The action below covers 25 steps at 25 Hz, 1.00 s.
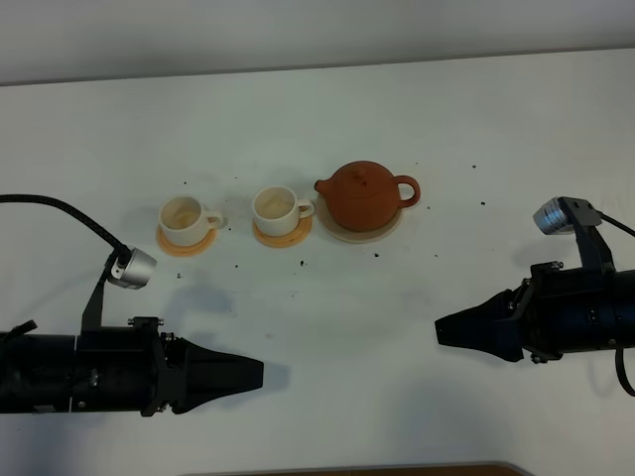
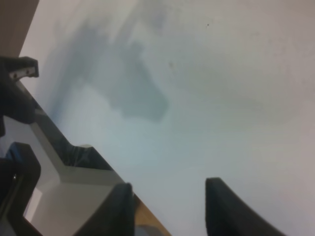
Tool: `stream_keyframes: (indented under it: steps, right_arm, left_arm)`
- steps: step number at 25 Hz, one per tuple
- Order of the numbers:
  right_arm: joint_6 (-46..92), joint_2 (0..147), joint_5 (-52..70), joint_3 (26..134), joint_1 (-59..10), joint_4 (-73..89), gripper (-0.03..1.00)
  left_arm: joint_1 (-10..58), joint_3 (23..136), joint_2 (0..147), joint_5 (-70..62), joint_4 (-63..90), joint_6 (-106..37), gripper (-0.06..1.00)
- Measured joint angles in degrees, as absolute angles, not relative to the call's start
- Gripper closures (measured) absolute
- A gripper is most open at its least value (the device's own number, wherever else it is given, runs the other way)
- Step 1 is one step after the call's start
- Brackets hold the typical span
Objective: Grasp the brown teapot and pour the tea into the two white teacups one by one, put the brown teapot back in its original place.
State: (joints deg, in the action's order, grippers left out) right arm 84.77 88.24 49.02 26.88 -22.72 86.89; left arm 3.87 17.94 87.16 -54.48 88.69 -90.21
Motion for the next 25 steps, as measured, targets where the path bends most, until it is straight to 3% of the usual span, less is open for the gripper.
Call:
stream_keyframes:
  steps: [16, 25]
  right_arm:
    - [92.7, 88.3, 48.5, 29.1, -22.7, 101.3, 0.59]
    - [94.0, 88.4, 48.5, 37.9, -22.7, 100.1, 0.59]
  left_arm:
    - [3.9, 27.7, 87.4, -54.5, 89.0, -84.9, 0.65]
    - [3.9, 39.9, 80.7, -49.8, 67.4, -60.3, 0.65]
